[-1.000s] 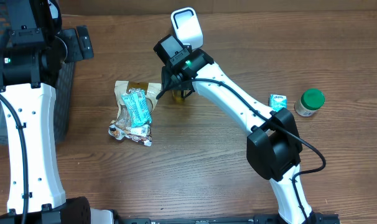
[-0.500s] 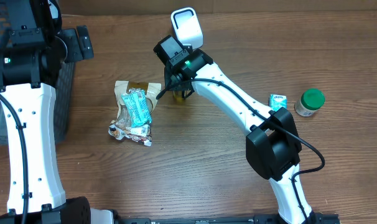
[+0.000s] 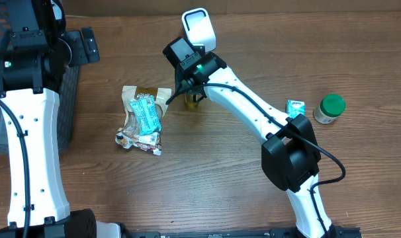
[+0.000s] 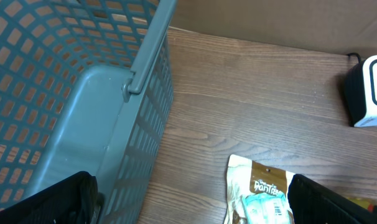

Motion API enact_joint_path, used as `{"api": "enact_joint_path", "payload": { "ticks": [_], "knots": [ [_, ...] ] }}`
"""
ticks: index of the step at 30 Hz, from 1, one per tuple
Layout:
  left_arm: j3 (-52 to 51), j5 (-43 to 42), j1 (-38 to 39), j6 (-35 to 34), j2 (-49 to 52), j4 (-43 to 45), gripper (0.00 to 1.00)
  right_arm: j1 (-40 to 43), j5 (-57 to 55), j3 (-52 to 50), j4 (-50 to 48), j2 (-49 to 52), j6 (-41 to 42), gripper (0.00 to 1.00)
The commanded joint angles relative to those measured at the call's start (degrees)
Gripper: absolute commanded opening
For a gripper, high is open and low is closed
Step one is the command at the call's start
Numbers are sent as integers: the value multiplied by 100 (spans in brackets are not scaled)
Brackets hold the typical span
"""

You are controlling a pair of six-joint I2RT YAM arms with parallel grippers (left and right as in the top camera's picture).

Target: Scan the item barcode

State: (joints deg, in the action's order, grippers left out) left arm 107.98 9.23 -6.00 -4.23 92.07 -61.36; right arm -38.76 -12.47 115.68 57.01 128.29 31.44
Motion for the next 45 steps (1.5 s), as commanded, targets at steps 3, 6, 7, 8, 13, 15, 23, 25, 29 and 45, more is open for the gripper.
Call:
{"api": "enact_joint_path", "payload": {
  "ticks": [3,6,7,8,13,15,23,25,29,45],
  "knots": [
    [0,-7,2,85,20,2,99,-7,-125,2,37,-243,4,39],
    [0,-9,2,85,20,2,100,11,-122,92,179,-446,7,38],
    [0,-9,2,85,20,2,100,24,-122,127,260,-535,4,37],
    [0,-9,2,85,20,2,99,37,-122,153,334,-614,4,36],
    [0,-9,2,85,20,2,99,140,-120,175,960,-1095,7,34],
    [0,-9,2,85,20,2,99,190,-120,175,1241,-1209,7,34],
    [0,-9,2,85,20,2,100,365,-37,116,2085,-1309,9,33],
    [0,-9,2,85,20,2,100,365,-31,76,2100,-1309,11,33],
    [0,-9,2,87,20,2,100,363,9,-42,2092,-1309,33,34],
    [0,-9,2,85,20,2,100,363,356,-529,1838,-1309,31,34]
  ]
}}
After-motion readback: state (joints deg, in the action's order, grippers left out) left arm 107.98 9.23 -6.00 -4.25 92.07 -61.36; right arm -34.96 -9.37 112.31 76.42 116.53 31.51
